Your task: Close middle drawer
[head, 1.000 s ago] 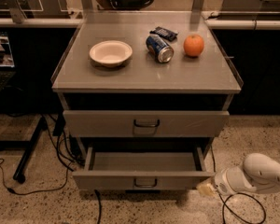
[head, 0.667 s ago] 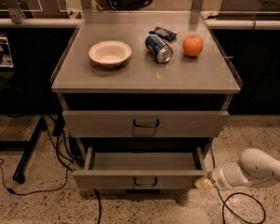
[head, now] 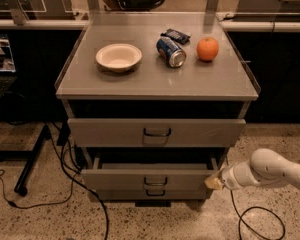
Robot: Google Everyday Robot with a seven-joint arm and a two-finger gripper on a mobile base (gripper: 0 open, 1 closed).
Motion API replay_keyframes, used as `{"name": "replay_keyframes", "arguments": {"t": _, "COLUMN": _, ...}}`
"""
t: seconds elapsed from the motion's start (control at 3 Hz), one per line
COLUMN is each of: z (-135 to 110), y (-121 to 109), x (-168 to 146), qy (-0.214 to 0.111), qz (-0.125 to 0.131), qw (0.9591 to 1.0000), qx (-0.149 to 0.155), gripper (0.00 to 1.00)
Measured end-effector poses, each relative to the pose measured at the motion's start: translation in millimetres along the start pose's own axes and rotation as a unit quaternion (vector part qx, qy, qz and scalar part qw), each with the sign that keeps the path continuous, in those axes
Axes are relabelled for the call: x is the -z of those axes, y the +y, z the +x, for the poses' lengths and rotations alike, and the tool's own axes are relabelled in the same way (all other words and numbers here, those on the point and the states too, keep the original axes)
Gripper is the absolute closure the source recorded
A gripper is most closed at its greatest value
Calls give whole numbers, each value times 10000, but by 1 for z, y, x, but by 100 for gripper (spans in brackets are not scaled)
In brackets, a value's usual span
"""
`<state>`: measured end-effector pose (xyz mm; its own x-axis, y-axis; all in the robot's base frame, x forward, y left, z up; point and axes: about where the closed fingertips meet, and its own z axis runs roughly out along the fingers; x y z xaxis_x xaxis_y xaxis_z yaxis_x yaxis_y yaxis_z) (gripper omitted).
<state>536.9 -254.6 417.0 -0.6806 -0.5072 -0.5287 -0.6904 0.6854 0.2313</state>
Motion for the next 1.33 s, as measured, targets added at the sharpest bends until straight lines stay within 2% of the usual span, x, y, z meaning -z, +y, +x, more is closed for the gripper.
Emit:
{"name": "replay_keyframes", "arguments": {"t": 0.67, "z": -32, "y": -12, "x": -1, "qy": -261, "qz": 370, "qw": 9988, "qx": 175, "gripper": 100}}
{"name": "replay_keyframes", "arguments": {"t": 1.33, "z": -54, "y": -25, "x": -2, "qy": -601, "qz": 826, "qw": 9947, "qx": 72, "gripper": 100}}
